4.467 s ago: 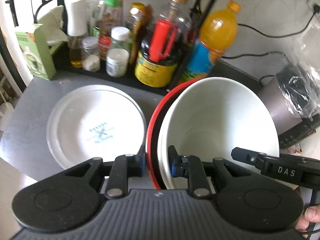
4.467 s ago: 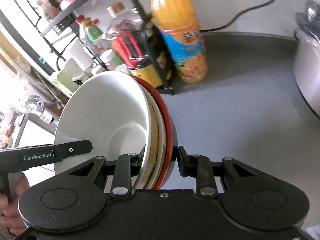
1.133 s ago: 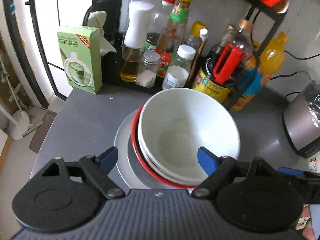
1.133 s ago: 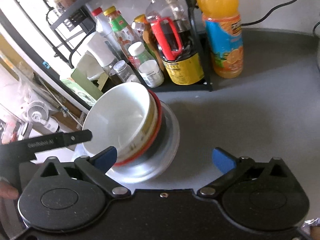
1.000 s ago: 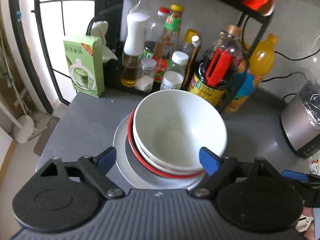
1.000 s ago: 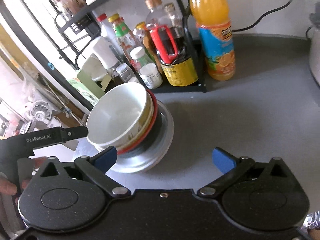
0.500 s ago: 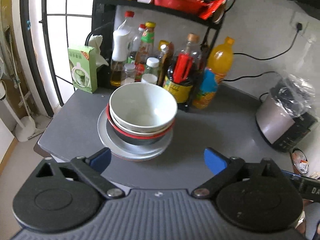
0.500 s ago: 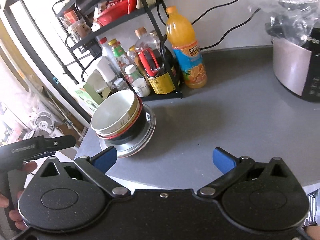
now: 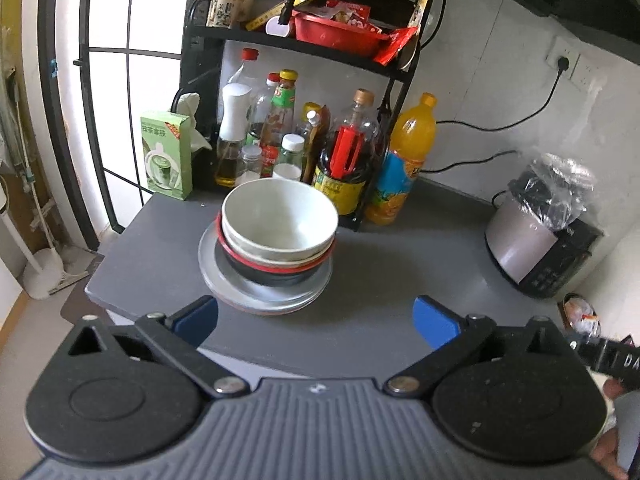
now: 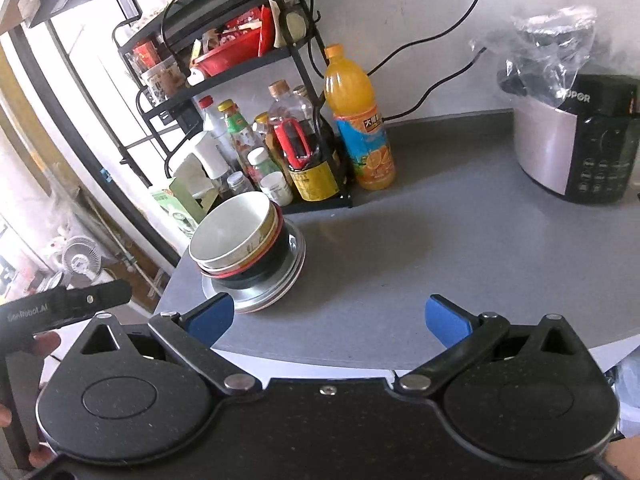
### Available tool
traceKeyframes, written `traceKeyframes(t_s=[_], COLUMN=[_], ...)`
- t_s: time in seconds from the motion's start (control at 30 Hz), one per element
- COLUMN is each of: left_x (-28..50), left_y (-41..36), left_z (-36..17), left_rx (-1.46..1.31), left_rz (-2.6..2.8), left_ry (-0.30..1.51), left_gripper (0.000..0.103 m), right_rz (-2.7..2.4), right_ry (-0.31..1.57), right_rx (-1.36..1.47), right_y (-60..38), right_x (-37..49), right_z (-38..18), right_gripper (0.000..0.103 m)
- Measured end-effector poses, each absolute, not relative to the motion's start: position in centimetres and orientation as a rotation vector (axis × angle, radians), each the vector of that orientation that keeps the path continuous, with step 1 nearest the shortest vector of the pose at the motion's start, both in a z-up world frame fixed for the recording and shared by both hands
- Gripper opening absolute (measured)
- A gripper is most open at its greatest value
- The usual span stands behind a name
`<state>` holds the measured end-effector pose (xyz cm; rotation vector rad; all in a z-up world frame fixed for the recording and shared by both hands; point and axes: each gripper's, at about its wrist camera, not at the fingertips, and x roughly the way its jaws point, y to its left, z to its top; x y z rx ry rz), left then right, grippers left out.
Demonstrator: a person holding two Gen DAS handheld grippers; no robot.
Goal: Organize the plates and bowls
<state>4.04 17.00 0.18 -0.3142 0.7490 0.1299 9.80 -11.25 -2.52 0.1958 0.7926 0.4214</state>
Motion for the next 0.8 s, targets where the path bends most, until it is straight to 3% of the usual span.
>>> traceKeyframes(t_s=[0.8], left_x=[-3.0], left_y=[18.0], left_z=[-0.2], left_rx=[-0.145], left_rz=[0.106], left_ry=[0.742], left_gripper=[0.103], right_rz=[0.240], right_ry=[0.768], right_rx=[0.078], right_y=[-6.1], right_x=[1.7], right_z=[-2.1], right_gripper=[0.103])
